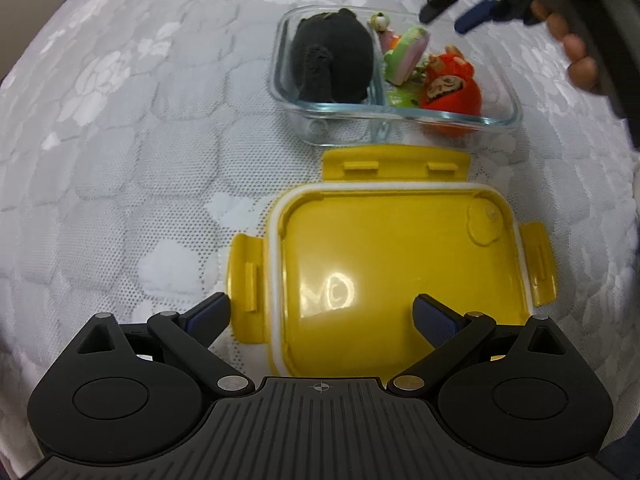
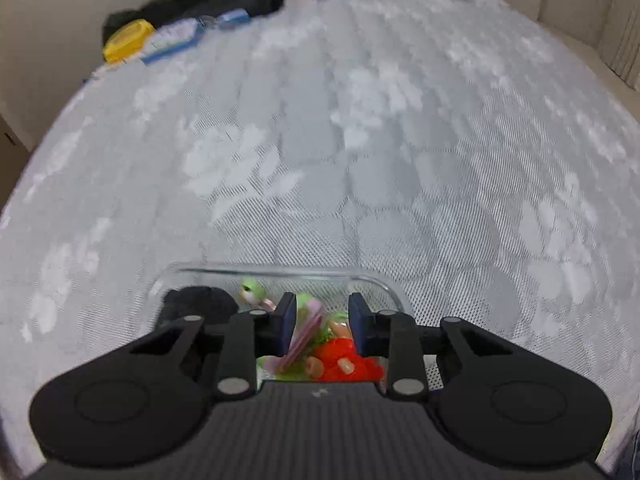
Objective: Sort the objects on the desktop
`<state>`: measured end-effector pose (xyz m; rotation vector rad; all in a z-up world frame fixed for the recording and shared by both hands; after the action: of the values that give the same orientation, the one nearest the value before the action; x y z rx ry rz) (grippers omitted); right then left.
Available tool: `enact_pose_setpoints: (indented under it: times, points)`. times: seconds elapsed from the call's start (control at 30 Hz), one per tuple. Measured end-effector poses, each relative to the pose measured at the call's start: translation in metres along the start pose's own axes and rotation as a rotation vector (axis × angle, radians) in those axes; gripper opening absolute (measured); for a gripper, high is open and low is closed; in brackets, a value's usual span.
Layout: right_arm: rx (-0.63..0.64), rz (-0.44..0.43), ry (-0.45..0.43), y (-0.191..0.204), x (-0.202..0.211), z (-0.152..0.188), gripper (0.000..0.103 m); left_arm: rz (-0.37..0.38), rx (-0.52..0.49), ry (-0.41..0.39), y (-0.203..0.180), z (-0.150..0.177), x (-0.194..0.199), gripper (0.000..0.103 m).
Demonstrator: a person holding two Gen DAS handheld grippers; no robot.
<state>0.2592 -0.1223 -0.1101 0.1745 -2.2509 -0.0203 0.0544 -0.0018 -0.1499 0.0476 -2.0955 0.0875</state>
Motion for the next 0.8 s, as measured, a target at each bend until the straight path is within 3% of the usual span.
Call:
enact_pose_setpoints:
  times: [0.1, 0.23, 0.4, 0.53, 0.67, 0.8]
  points:
    - [0.001, -0.001, -0.018, 0.003, -0.01, 0.003, 0.032, -0.002, 0.008, 0.002, 0.002, -0.001, -0.001, 0.1]
    - [0.025, -0.043, 0.044, 0.012, -0.016, 0.012, 0.03, 0.002, -0.001, 0.005, -0.001, -0.001, -0.001, 0.1]
    - [0.202, -0.055, 0.066, 0.029, 0.003, 0.022, 0.026, 0.002, -0.004, 0.005, -0.001, -0.003, 0.001, 0.1]
    - [0.353, -0.059, 0.041, 0.039, 0.013, 0.033, 0.027, -0.002, 0.02, 0.013, 0.005, -0.005, -0.002, 0.1]
    - [0.323, -0.09, -0.001, 0.034, 0.032, 0.024, 0.028, 0.007, 0.059, 0.023, 0.016, -0.011, -0.002, 0.1]
    - [0.198, -0.164, -0.097, 0.013, 0.072, 0.001, 0.058, 0.005, 0.043, -0.021, 0.022, -0.035, 0.009, 0.1]
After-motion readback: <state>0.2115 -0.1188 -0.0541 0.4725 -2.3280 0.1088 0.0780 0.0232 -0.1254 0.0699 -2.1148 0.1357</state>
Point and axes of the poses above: each gripper's, at about its wrist camera, not at the fingertips, and x roughly against the way its jaws point, y to its left, z to its underside, the point moved 6 cm from there along -x, roughly the way its jaws point, and after that the axes turned 11 degrees about -y, right-handed, at the moved point
